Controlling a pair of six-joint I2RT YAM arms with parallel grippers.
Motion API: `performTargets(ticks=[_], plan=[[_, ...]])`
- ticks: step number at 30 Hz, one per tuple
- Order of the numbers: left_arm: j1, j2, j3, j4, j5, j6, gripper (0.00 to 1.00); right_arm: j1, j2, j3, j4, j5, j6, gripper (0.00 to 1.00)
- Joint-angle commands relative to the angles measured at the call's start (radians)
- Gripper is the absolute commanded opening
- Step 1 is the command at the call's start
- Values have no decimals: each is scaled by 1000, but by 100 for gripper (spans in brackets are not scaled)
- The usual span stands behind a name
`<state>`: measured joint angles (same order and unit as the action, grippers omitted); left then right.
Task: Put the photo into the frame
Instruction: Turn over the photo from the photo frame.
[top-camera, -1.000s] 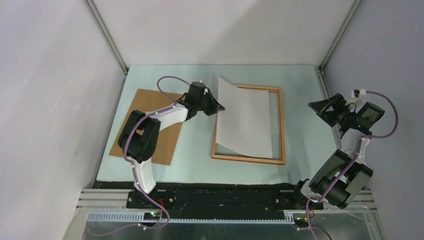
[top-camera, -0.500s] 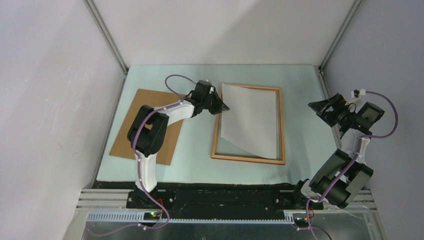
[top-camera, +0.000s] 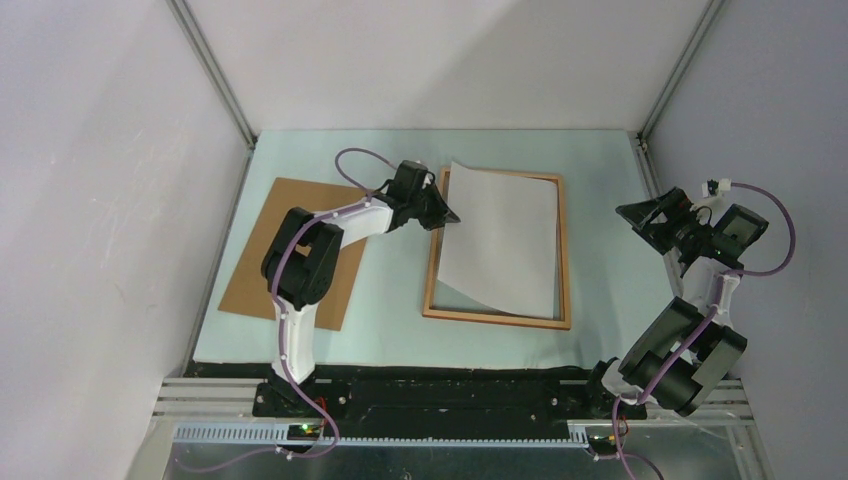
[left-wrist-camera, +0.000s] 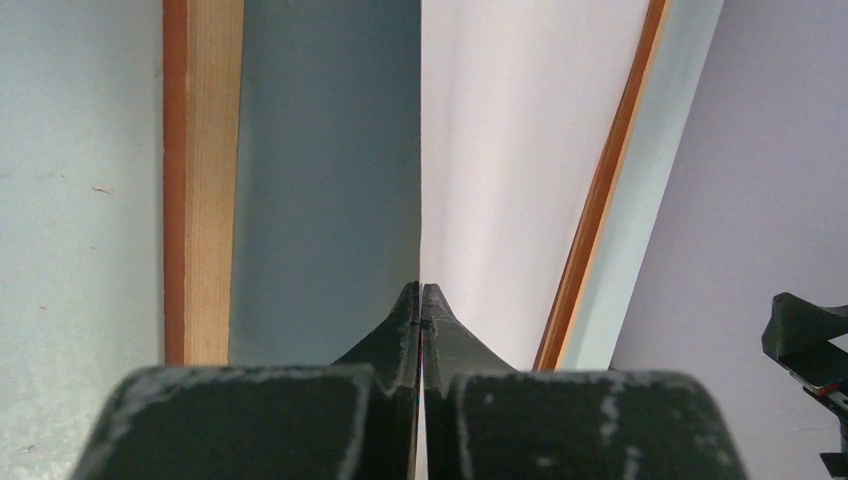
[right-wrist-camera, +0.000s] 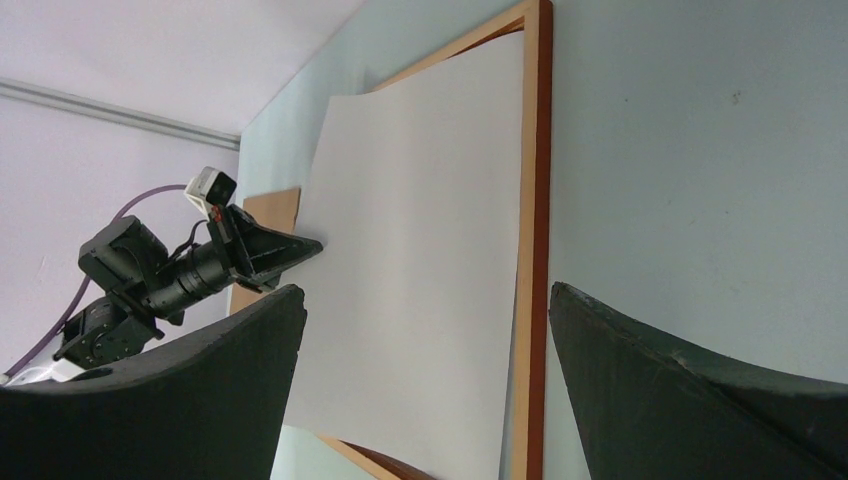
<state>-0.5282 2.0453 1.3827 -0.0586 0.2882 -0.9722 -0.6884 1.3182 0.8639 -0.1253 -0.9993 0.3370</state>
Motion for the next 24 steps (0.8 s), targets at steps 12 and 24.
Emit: performTargets(ticks=[12,24], plan=[[15,-73,-54,23,-50,-31,0,4,-1,-15,18,4,-17,96],[-5,-75,-106,52,-49,-86,0,3,-11,-19,21,4,-16,96]])
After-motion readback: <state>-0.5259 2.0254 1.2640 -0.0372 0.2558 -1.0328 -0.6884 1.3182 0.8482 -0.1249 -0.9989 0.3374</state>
